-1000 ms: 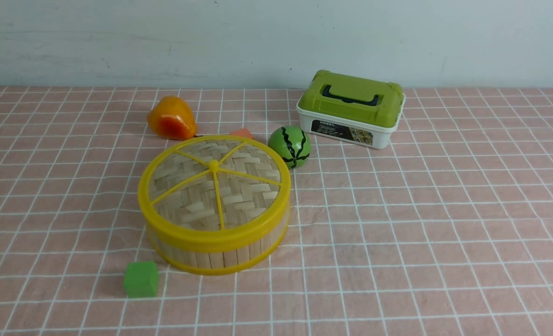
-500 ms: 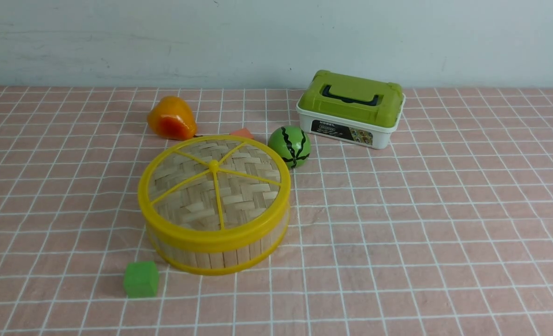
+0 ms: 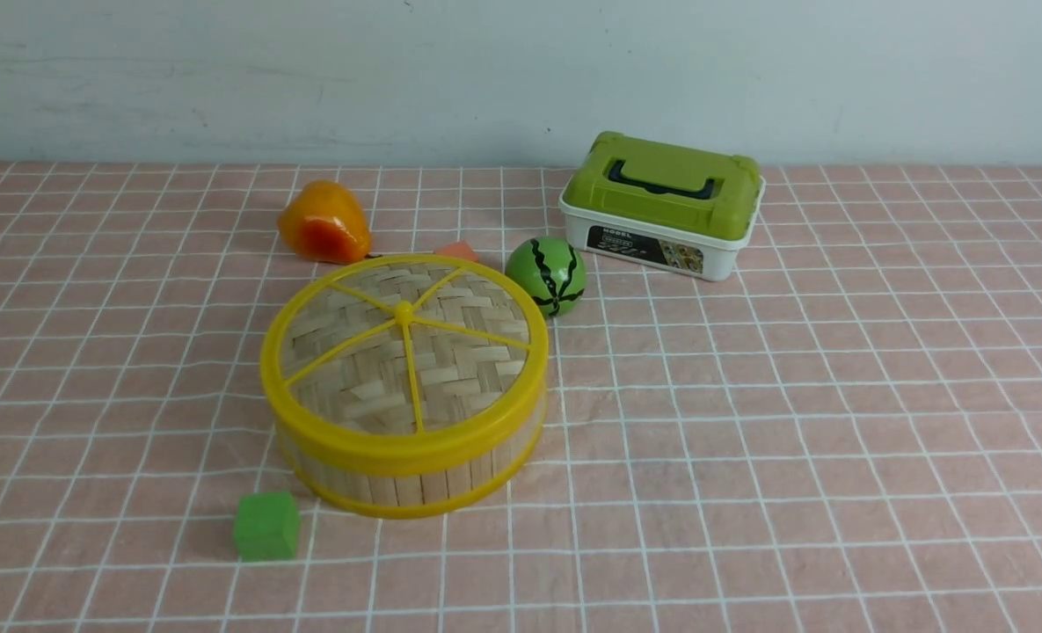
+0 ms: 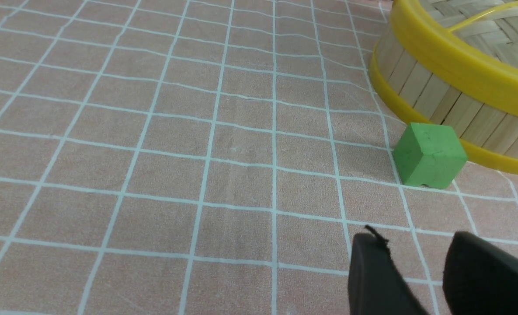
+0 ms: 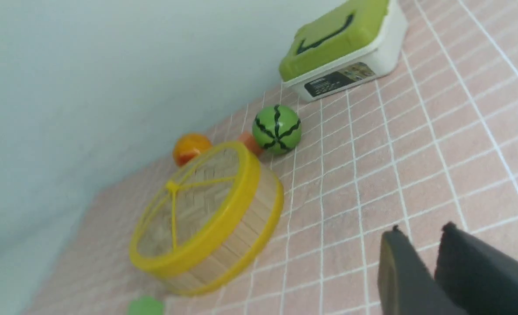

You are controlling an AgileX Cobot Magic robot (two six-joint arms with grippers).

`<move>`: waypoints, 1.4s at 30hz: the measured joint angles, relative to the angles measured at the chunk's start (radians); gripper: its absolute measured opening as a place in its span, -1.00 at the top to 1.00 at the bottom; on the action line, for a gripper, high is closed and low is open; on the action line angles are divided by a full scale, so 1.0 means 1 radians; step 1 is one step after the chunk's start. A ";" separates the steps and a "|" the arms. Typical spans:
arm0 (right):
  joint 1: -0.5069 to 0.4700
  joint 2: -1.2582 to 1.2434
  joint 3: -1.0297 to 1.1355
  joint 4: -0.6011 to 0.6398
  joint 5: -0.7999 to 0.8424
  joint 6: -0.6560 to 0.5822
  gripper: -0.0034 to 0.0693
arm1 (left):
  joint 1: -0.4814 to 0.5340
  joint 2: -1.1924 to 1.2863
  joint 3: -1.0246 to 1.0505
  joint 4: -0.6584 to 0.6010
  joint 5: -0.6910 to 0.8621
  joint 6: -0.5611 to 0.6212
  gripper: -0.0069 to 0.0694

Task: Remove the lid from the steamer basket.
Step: Use the right arm to lift the lid of the steamer

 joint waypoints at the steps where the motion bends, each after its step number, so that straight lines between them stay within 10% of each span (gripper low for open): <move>1: 0.000 0.103 -0.106 -0.056 0.075 -0.035 0.87 | 0.000 0.000 0.000 0.000 0.000 0.000 0.19; 15: 0.061 0.928 -1.031 -0.188 0.721 -0.444 0.91 | 0.000 0.000 0.000 0.000 0.000 0.000 0.19; 29: 0.574 1.572 -1.669 -0.594 0.758 -0.207 0.89 | 0.000 0.000 0.000 0.000 0.000 0.000 0.19; 42: 0.637 2.110 -2.193 -0.540 0.757 -0.120 0.22 | 0.000 0.000 0.000 0.000 -0.004 0.000 0.19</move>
